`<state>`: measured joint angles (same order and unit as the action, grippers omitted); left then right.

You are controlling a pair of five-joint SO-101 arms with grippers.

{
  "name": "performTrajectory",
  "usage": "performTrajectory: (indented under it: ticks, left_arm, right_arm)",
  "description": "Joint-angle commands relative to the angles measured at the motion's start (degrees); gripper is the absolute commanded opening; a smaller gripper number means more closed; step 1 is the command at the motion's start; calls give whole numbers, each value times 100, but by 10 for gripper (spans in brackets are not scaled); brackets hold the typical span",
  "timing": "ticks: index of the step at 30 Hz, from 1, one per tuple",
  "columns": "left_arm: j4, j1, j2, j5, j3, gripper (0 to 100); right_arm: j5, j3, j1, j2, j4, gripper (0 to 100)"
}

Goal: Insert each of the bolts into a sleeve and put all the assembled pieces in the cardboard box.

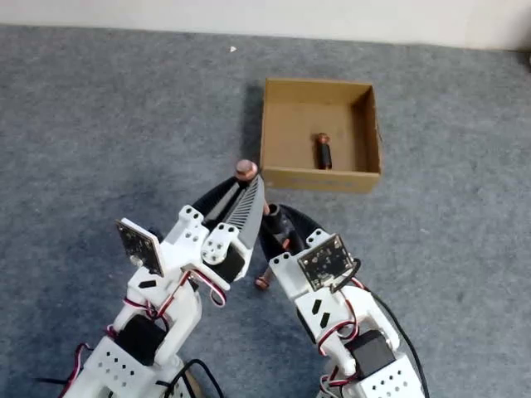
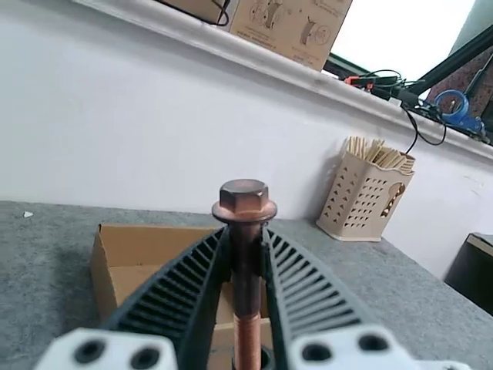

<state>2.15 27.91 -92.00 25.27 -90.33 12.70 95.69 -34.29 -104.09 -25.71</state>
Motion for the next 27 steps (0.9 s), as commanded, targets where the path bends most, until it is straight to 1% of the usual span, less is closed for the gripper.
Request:
performTrajectory:
  ticks: [1,6,10,15,18,22,27]
  left_arm:
    - [-158,154,4,35,48,6]
    - [-158,171,-4,44,-22,6]
    - [-132,171,-4,44,-66,6]
    - [-123,171,-4,44,-84,6]
    - [-123,171,-57,18,-295,6]
    - [-123,251,-57,-642,-418,7]
    - [-114,321,-57,-941,-637,8]
  right_arm:
    - [62,611,-57,-101,13,5]
    - [62,620,-233,-101,-4,5]
    - [62,629,-242,-110,-66,5]
    - [70,629,-215,-110,-66,5]
    - [70,611,-22,-110,-40,5]
    - [70,629,48,-110,-40,5]
    - [70,611,84,-110,-40,5]
